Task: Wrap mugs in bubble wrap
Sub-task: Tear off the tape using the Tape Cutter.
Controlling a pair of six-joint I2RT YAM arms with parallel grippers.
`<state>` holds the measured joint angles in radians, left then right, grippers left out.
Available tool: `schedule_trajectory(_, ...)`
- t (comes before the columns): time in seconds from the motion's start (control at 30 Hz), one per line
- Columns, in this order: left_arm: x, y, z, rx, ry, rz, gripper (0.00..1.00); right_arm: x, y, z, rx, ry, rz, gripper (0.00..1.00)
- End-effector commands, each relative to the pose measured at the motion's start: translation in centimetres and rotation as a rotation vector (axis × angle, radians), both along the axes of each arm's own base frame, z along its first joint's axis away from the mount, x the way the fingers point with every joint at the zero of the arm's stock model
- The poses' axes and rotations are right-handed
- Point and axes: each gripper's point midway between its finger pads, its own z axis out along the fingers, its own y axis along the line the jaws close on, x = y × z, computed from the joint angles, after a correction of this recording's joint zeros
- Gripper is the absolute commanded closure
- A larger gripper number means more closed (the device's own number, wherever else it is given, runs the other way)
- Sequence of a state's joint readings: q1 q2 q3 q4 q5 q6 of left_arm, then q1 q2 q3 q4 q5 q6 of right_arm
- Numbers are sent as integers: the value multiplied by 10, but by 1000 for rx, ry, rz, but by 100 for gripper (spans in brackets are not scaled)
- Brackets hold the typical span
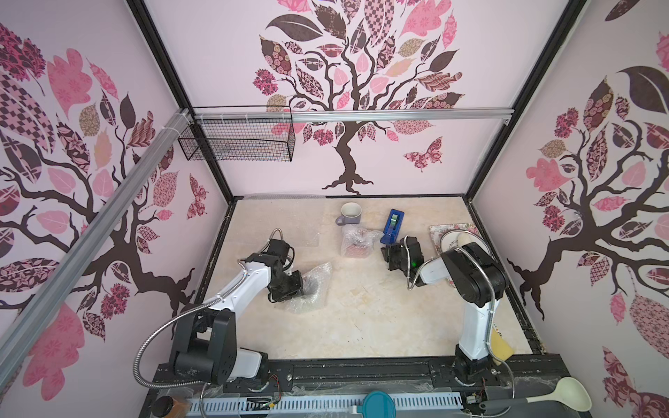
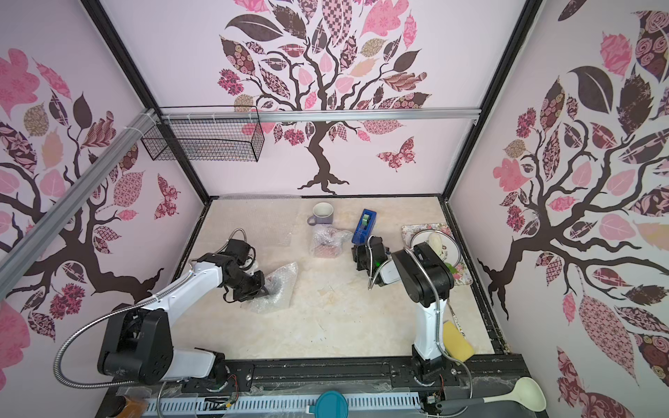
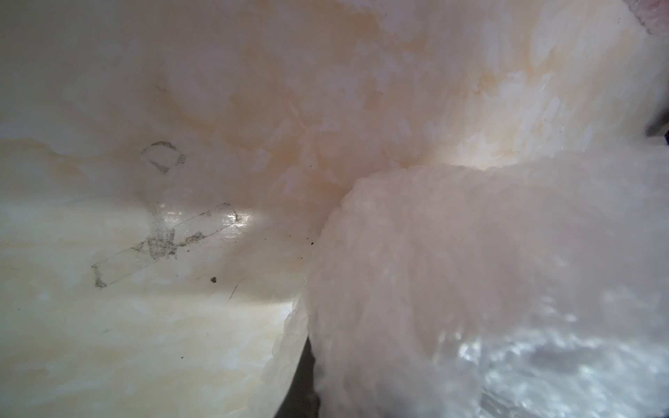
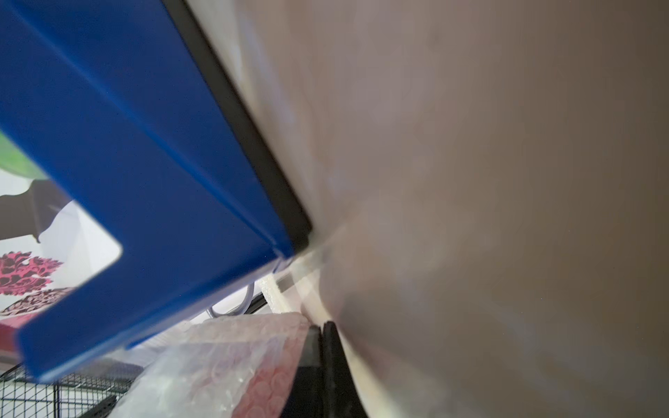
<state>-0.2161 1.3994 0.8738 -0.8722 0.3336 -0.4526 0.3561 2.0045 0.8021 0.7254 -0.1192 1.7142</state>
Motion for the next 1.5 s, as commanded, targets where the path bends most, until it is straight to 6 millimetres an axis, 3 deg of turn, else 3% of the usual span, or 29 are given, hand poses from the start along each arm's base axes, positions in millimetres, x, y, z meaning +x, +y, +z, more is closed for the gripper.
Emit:
schedule_trajectory(0.0, 4, -9, 8, -40, -53, -13, 100, -92, -31, -102, -52, 528, -179, 100)
schedule_trajectory(0.1, 4, -11, 10, -39, -74, -13, 100, -113, -38, -104, -111, 609, -150, 100)
schedule_trajectory(0.17, 3, -14, 7, -50, -78, -11, 100, -123, -32, -109, -77, 602, -133, 100)
schedule_trajectory(0.27, 3, -21, 1, -66, -77, -16, 100, -159, -26, -126, -84, 688, -89, 100)
schedule_trajectory(0.43, 6, -28, -8, -86, -84, -19, 100, -210, -35, -145, -105, 782, -80, 100)
schedule_trajectory(0.5, 7, -31, -10, -92, -81, -30, 100, -241, -43, -155, -98, 840, -130, 100)
schedule_trajectory(0.63, 8, -35, -14, -100, -85, -40, 100, -258, -47, -162, -118, 861, -122, 100)
schedule_trajectory(0.7, 11, -38, -13, -108, -89, -39, 100, -277, -49, -169, -139, 938, -132, 100)
schedule_trajectory(0.77, 14, -40, -9, -102, -101, -52, 100, -262, -36, -167, -34, 840, -148, 100)
schedule_trajectory(0.83, 17, -41, -2, -104, -115, -54, 100, -251, -37, -156, -67, 809, -142, 100)
schedule_trajectory(0.97, 26, -46, 8, -119, -136, -62, 100, -191, -34, -108, -137, 618, -65, 100)
schedule_trajectory(1.07, 33, -47, 14, -120, -160, -63, 100, -160, -37, -66, -209, 493, -36, 100)
schedule_trajectory(1.2, 40, -51, 18, -138, -173, -62, 100, -134, -29, -51, -146, 405, -12, 100)
schedule_trajectory(1.37, 39, -51, 16, -133, -166, -70, 100, -132, -20, -53, -118, 430, 11, 100)
schedule_trajectory(1.47, 38, -52, 9, -144, -160, -61, 100, -169, -25, -68, -245, 564, -1, 100)
